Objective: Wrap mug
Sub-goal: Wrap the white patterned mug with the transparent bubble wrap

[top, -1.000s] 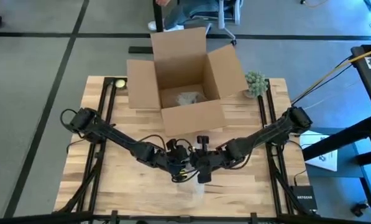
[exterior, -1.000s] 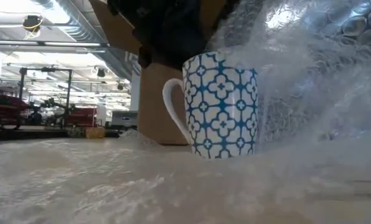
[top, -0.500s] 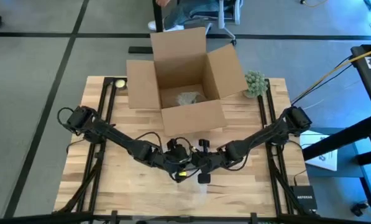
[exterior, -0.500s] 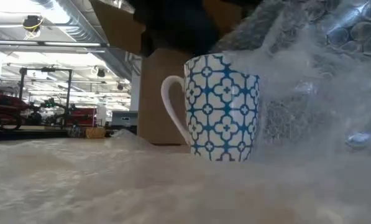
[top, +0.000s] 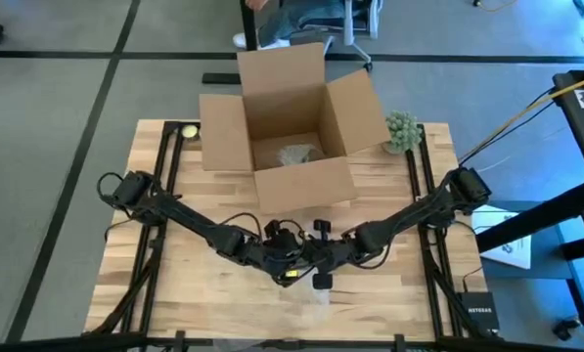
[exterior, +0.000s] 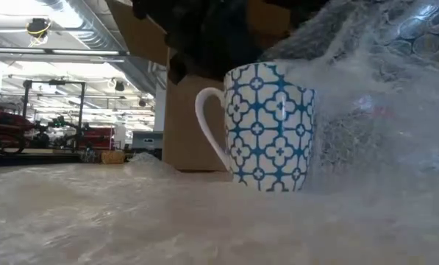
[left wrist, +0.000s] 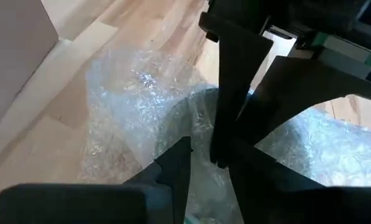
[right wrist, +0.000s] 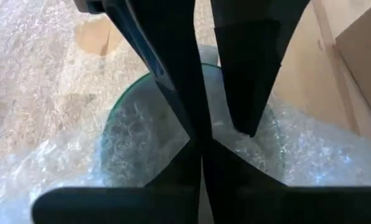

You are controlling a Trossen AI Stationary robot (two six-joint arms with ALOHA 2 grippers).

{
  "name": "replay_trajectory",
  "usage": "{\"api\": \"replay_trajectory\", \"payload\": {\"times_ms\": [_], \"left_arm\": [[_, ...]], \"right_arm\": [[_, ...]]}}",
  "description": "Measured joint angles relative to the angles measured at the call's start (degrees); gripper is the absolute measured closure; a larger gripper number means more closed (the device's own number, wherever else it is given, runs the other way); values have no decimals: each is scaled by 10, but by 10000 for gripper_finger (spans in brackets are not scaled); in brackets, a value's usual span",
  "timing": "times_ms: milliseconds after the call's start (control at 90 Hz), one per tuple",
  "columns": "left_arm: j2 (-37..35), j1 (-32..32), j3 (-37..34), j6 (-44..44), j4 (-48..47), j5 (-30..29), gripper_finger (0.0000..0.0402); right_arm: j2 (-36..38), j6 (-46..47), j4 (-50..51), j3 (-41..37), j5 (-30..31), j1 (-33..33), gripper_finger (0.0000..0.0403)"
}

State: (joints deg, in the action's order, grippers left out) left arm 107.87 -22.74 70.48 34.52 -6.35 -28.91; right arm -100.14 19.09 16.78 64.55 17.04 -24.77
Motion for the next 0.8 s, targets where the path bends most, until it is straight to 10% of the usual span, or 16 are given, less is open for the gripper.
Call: {"api": "replay_trajectory", "payload": {"times_ms": [800], "left_arm": [[1,-2,-1,-14,-2,-1,314]], "right_arm": [[47,-18,192,46,143,5,402]]}}
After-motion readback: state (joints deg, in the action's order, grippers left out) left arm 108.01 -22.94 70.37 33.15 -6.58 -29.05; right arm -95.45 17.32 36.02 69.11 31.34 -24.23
